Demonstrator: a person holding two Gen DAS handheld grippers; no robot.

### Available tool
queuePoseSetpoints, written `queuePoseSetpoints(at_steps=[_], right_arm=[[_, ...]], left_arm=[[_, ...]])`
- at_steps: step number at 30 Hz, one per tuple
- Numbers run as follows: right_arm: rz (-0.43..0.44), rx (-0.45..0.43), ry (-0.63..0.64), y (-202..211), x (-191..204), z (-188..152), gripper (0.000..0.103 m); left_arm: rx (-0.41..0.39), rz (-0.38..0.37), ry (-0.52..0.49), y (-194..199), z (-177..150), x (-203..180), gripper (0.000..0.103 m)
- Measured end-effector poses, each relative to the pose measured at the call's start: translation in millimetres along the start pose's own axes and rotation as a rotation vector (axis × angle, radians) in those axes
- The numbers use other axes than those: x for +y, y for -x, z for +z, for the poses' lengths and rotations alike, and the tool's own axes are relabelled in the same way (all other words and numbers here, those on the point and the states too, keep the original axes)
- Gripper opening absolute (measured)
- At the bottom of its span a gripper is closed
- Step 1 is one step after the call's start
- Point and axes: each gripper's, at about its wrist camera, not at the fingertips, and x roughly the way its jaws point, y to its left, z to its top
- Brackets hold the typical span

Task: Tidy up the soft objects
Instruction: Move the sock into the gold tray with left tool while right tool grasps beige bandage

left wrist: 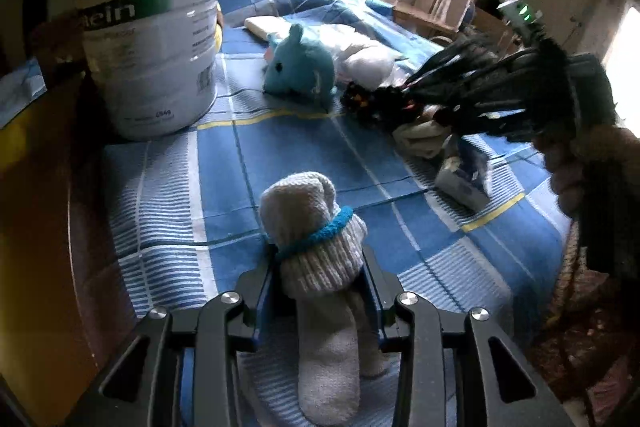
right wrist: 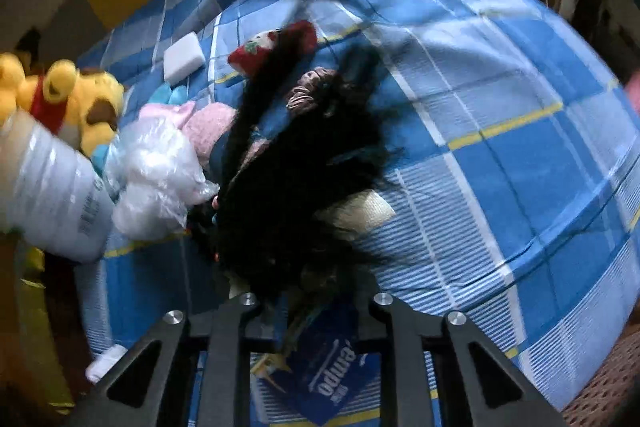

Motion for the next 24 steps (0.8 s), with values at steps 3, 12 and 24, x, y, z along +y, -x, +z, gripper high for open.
queuePoseSetpoints(at_steps=[3,12,24], right_arm=[[0.017,0.034,-0.03,-3.7,-3.5,0.1,0.02],[-0.01,0.055,-0.024,-14.3,-0.5,-4.7,0.022],[-0.071,0.014,0.051,-5.2,16.1,-6.8,0.022]], left_arm=[[-0.037,-0.033,-0.006,14.2,1.8,-2.0,0.038],[-0.173,-0.108,0.098,73.8,15.1,25.7,0.038],[-0.147,0.153,0.357,93.7,28.9,140.4,0.039]])
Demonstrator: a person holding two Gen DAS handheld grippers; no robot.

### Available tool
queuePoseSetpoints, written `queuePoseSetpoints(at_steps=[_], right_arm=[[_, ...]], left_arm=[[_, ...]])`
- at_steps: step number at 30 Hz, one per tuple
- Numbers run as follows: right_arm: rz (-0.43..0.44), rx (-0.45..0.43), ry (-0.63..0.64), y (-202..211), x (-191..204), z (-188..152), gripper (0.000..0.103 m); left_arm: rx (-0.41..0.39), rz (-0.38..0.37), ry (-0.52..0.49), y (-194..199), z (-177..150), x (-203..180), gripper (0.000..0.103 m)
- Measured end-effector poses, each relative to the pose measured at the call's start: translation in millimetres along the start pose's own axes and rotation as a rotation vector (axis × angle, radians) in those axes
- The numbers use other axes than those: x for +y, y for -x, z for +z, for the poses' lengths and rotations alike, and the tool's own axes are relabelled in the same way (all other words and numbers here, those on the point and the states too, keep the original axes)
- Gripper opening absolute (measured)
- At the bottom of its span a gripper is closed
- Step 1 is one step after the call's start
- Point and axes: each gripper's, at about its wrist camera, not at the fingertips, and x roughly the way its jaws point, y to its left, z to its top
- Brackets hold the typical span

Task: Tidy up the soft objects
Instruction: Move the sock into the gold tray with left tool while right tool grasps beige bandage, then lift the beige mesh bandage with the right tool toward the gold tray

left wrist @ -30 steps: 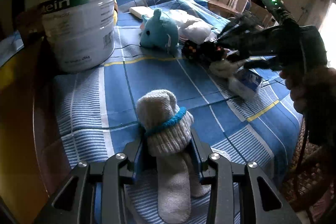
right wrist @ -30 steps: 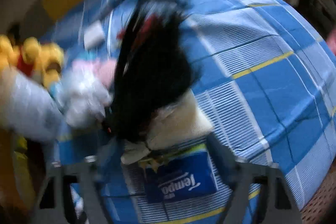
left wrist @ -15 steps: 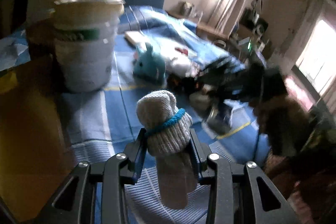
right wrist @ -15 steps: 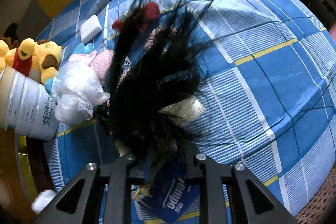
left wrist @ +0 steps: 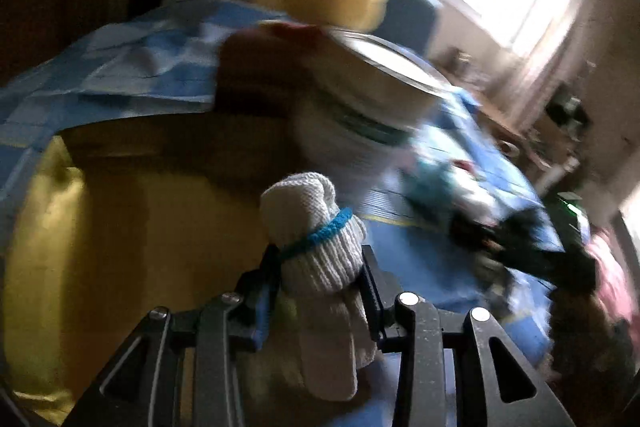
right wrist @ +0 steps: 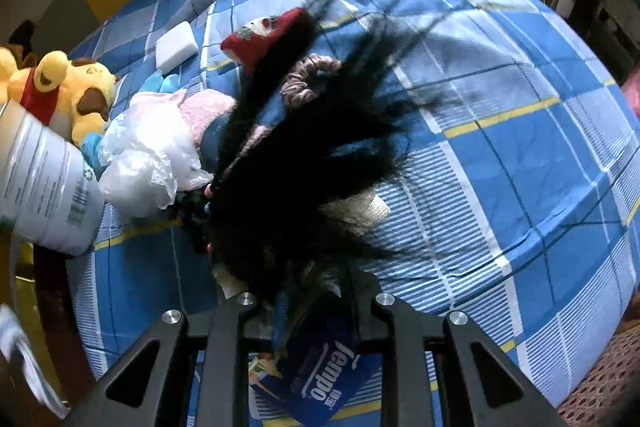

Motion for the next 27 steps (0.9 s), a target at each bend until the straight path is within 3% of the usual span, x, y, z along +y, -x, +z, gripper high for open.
queuePoseSetpoints(at_steps=[6,9,12,16,27], right_arm=[[-0.038,-0.035,0.059,0.7,11.1,0.5,0.021],[-0.037,-0.042,0.07,-0.3,11.5,2.9,0.021],[-0.012,-0.051,0.073,5.0,10.3,0.7,0.02],[0.032,-0.071,0.102,18.0,15.9,-5.8,0.018],[0.19,-0.15,0.163,63.0,21.3,-31.7,0.015]], left_arm=[[0.013,0.142,0.015,-33.0,28.4,34.1,0.045],[0.027,0.174,0.034,-50.4,36.5,42.4,0.059],[0.014,0.142,0.051,-46.0,33.6,46.2,0.077],[-0.014,0.149,0.02,-32.1,25.0,39.3,0.077],[-0.044,0.069,-0.002,8.4,-11.4,18.0,0.077]])
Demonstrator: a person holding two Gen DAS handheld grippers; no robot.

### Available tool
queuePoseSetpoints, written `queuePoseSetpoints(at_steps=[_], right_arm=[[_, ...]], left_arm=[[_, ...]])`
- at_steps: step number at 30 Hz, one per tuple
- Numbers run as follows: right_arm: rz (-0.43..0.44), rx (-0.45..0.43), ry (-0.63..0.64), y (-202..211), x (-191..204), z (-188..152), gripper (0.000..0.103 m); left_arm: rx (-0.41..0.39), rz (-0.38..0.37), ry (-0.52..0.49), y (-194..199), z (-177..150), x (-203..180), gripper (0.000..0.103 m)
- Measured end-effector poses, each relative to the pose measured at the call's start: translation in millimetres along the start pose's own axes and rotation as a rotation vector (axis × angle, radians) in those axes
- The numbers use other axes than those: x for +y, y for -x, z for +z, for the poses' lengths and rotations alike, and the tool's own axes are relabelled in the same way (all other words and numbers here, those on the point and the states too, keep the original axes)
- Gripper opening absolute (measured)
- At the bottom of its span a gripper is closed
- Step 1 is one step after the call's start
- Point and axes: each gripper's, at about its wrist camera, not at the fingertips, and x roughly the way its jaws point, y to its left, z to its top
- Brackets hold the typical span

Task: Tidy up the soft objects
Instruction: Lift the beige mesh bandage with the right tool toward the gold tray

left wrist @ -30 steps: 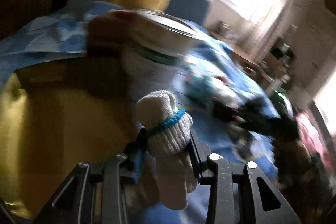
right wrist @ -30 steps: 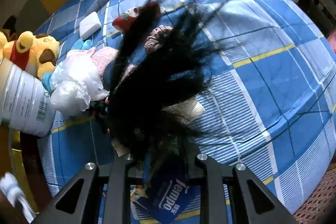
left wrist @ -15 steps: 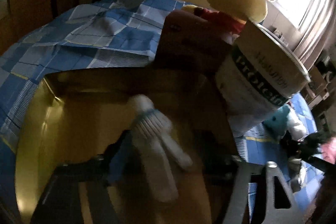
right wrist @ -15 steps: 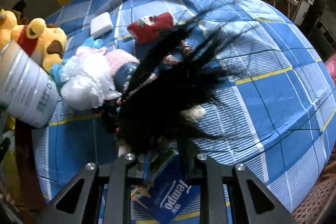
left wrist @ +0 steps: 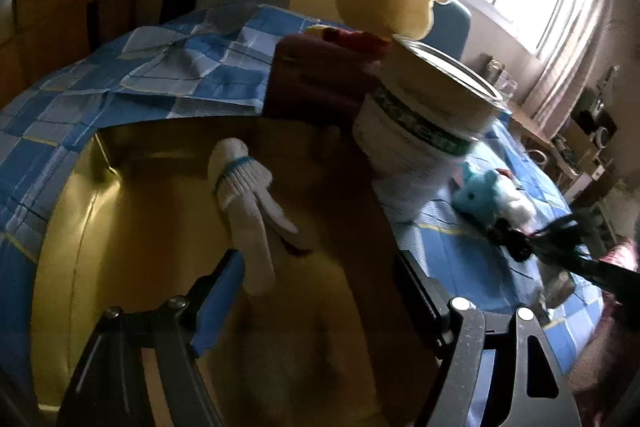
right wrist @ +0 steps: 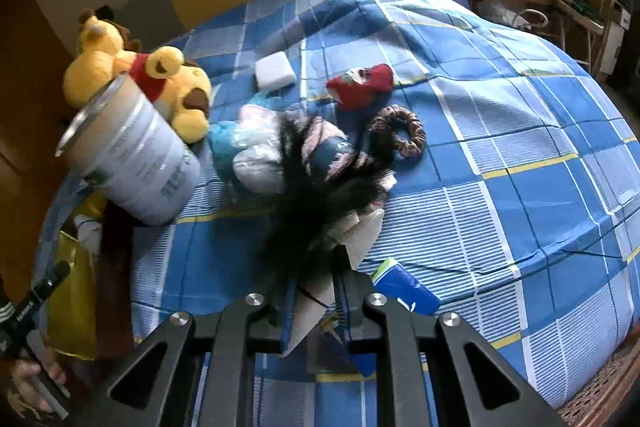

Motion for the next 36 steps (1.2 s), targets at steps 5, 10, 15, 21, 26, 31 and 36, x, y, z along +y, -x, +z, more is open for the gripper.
queuePoseSetpoints(at_steps=[5,10,15,21,26,31,36], right_arm=[[0.058,-0.015,0.019,16.4,8.1,-7.7,0.014],[0.152,-0.028,0.051,35.3,20.2,-16.1,0.005],[0.14,0.026,0.088,17.8,40.2,-21.5,0.007],[0.056,0.142,0.09,-3.8,39.8,-39.9,0.043],[-0.095,0.276,0.176,-20.0,44.0,-65.7,0.05],[-0.204,0.356,0.214,-37.2,49.3,-78.0,0.043],[-0.184,0.374,0.285,-29.8,57.1,-87.3,0.042]], left_arm=[[-0.003,-0.032,-0.015,12.3,-8.2,-6.1,0.077],[-0.009,-0.044,-0.023,18.5,-12.8,-11.0,0.077],[-0.016,-0.056,-0.032,25.4,-16.5,-15.9,0.077],[-0.023,-0.067,-0.052,30.2,-19.8,-19.6,0.077],[-0.024,-0.084,-0.055,31.4,-21.0,-23.8,0.077],[-0.029,-0.076,-0.075,34.6,-23.8,-25.4,0.077],[-0.021,-0.068,-0.066,35.4,-27.2,-17.6,0.078]])
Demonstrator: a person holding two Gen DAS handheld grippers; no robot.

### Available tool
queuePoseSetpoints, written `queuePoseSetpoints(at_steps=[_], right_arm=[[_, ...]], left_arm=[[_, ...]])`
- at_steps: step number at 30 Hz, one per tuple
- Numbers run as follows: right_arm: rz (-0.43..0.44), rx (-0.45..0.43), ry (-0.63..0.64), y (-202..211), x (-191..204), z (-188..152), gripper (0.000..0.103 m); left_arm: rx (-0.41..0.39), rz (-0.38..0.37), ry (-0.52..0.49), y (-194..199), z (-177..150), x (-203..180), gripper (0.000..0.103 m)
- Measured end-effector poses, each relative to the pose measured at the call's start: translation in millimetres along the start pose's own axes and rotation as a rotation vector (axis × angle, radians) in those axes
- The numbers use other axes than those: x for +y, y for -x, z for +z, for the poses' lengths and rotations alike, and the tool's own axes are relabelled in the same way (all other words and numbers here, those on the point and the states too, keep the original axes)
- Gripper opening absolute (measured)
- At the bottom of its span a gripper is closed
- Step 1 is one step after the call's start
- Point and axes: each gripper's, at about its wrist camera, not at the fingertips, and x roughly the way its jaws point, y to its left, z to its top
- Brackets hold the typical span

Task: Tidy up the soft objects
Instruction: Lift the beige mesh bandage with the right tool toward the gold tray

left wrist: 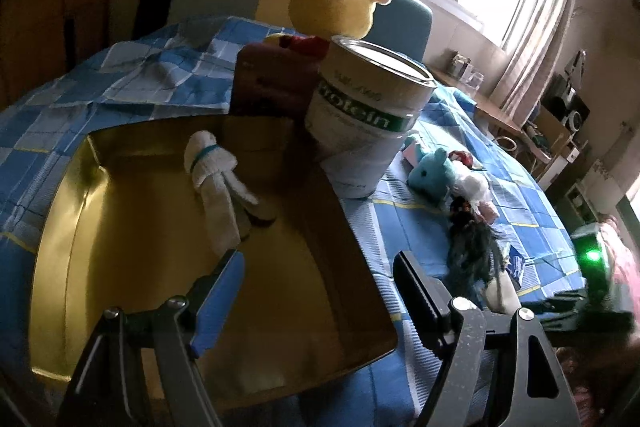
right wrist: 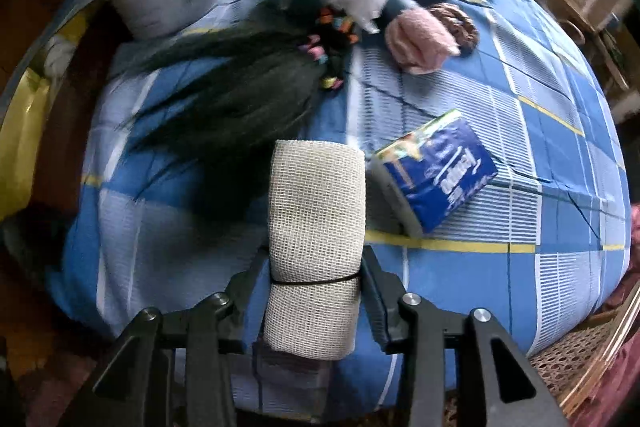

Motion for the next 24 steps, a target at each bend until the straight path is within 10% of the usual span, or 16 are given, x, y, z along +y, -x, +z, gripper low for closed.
queuePoseSetpoints(at_steps=[12,24], right_arm=[[0.094,0.001,0.094,62.7,-11.5,-37.2,0.043],[-0.014,-0.298,-0.108,122.3,-42.3,110.5,0.043]], left_arm=[[-0.013,0.021,0.054,7.5,-0.7,21.8,0.078],[-0.027,0.062,0.021,15.6,-5.9,29.7,0.078]])
